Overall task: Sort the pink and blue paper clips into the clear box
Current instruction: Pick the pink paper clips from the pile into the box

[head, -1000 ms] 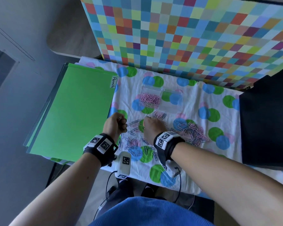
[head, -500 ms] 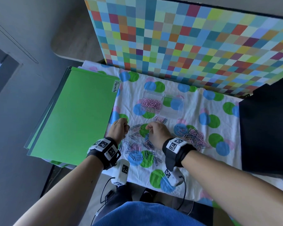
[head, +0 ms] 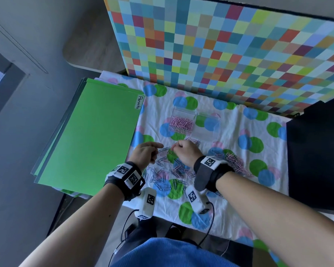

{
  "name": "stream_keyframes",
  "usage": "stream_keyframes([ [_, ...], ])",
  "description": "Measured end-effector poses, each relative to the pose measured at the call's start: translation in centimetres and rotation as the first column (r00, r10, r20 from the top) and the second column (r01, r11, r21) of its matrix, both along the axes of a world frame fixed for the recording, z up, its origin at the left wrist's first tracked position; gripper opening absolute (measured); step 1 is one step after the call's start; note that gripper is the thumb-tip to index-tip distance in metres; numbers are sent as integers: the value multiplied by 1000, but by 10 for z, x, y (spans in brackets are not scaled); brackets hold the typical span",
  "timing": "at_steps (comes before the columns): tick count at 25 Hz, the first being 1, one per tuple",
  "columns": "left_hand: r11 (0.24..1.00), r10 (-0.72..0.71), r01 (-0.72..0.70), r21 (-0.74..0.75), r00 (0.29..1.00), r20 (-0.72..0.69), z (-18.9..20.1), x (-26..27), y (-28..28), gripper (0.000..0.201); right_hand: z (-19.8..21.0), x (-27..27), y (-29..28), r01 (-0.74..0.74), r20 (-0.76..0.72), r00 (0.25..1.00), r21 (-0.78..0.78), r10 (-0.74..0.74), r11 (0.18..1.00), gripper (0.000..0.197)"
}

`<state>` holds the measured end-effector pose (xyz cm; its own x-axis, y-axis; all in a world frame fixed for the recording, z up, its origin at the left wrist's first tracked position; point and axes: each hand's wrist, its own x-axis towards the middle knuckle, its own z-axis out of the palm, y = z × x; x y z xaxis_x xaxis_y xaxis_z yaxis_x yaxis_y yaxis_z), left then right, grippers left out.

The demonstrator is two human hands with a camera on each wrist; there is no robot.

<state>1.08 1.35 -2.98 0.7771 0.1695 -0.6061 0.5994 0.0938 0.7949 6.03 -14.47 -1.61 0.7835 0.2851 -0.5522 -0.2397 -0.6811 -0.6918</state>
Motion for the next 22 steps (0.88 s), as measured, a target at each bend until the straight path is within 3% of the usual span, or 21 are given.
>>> stream_keyframes([
  [1, 983, -86, 81, 165, 996, 22, -1, 1, 0, 30, 0, -2, 3, -118, 92, 988, -97, 127, 988, 12],
  [2, 908, -208, 182, 377, 978, 27, 0, 1, -1, 25, -2, -4, 5, -208, 160, 958, -175, 236, 962, 8],
  [4, 598, -480, 372, 710, 876, -55, -1, -1, -4, 17, -5, -9, 11, -322, 270, 874, -300, 404, 898, 6],
  [5, 466, -567, 429, 774, 816, -111, -3, -2, -4, 17, -6, -11, 15, -343, 309, 840, -337, 447, 877, 7],
  [6, 386, -617, 466, 797, 772, -153, -4, -3, -4, 17, -6, -11, 17, -349, 331, 820, -358, 467, 866, 8],
  [8, 322, -656, 476, 818, 736, -171, -7, -2, -1, 14, -5, -9, 22, -353, 323, 806, -410, 496, 841, 10],
  [11, 285, -672, 487, 825, 715, -190, -8, 0, -1, 10, -2, -9, 22, -360, 285, 812, -442, 509, 821, 9],
  [13, 315, -658, 482, 817, 732, -178, -7, -2, 0, 10, -1, -10, 21, -369, 300, 802, -431, 516, 824, 9],
  [18, 591, -474, 267, 761, 878, 60, -8, -10, 8, 8, 2, -9, 19, -428, 272, 788, -402, 551, 810, 18],
  [21, 648, -443, 339, 682, 896, -24, -3, -8, 3, 21, 2, -8, 22, -427, 176, 828, -419, 533, 801, 18],
  [22, 732, -414, 359, 579, 909, -40, -2, -6, 0, 22, 2, -9, 22, -424, 148, 838, -431, 526, 797, 17],
])
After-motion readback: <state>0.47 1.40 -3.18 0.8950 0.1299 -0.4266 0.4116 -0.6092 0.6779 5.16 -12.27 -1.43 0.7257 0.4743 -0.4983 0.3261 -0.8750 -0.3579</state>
